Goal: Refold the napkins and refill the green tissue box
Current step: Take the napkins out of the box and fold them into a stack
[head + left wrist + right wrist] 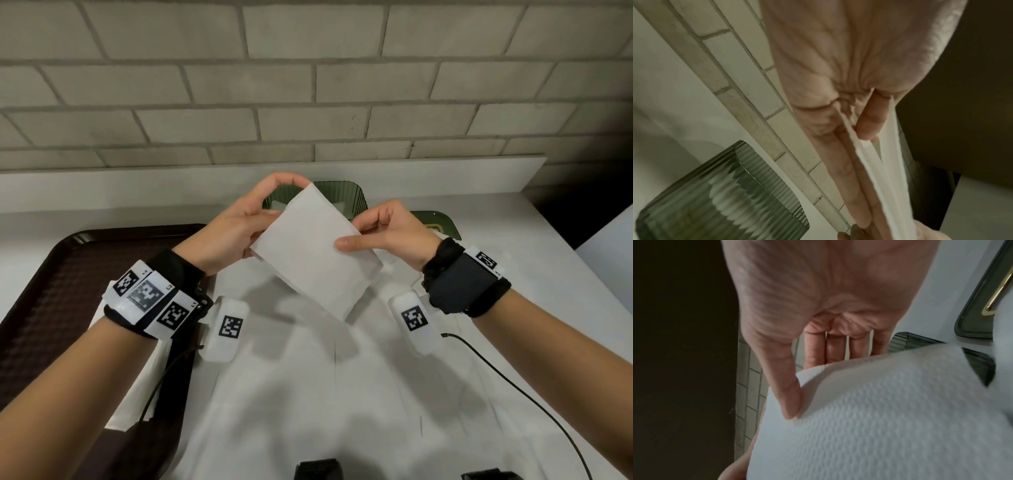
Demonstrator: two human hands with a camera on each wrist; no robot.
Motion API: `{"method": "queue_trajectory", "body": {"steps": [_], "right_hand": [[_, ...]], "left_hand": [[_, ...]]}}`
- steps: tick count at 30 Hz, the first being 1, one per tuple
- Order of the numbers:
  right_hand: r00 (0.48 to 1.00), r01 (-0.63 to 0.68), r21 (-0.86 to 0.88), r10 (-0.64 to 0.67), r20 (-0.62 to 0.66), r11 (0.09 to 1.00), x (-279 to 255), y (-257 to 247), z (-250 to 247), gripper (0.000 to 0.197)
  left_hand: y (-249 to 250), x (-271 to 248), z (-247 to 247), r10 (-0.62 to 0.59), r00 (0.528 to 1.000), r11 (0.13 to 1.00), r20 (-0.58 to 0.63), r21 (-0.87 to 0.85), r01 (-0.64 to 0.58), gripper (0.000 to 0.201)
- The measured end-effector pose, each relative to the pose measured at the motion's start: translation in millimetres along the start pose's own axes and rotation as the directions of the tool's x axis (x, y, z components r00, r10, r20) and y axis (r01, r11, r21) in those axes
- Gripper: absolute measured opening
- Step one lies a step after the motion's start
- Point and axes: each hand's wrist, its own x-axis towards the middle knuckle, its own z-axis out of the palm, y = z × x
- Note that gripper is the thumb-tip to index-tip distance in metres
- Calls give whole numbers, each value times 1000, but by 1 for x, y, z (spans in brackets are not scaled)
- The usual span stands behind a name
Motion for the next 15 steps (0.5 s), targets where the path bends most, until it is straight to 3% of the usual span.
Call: {"method": "queue_trajectory", "body": {"steps": [8, 12, 15], "right_hand": [[999, 2, 3, -2, -51, 1000, 2, 1, 2, 28], [998, -12, -10, 11, -60, 1000, 3, -1, 2, 16], [999, -9, -33, 7, -51, 999, 5, -1, 2, 13]], "left_hand": [[10, -4, 7, 35, 999, 998, 17, -59, -34, 31], [11, -1, 7, 142, 984, 990, 109, 9, -144, 71], [3, 6, 0, 165, 978, 969, 130, 163, -185, 44]]}}
